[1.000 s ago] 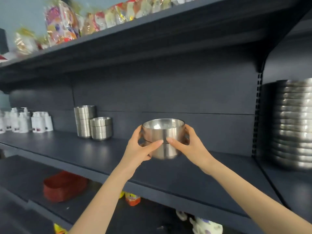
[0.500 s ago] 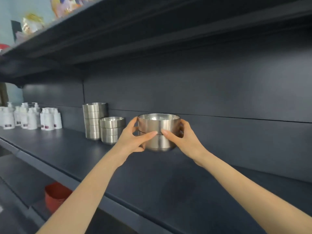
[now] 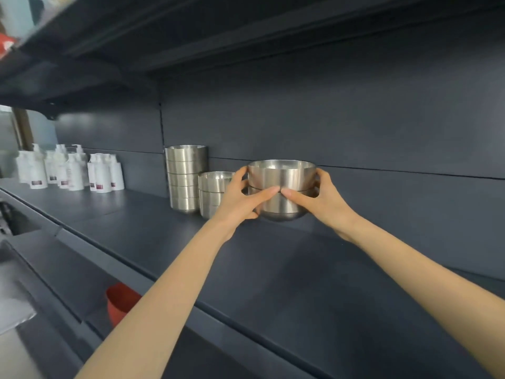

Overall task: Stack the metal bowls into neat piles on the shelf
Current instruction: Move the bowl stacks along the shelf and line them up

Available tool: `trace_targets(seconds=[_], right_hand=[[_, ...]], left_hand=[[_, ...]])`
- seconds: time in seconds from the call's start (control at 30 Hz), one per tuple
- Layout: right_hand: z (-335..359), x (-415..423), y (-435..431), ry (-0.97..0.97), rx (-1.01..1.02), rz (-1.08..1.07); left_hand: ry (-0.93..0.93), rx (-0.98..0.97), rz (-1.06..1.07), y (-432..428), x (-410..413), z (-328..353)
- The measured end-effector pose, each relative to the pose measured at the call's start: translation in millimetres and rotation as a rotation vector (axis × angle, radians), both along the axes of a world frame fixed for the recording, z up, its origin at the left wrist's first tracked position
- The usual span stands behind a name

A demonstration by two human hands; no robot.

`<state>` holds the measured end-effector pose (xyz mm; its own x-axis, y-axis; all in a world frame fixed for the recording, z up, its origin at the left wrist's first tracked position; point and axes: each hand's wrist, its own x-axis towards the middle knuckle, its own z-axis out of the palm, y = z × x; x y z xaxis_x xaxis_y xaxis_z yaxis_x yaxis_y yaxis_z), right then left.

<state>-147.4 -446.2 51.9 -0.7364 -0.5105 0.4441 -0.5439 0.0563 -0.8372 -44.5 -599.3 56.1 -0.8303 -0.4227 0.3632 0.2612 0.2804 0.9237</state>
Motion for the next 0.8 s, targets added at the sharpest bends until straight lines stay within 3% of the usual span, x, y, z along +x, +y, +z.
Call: trace_targets(seconds=[0.57,0.8], right_hand=[[11,1,-182,0.05,-0.151,-0.276],[25,-25,-226,0.083,-0.139,-0.311]], left_hand=[[0.113,-0.216,-0.138,-204,-42,23],[0.137,-0.162,-0.181,-247,-73,30]])
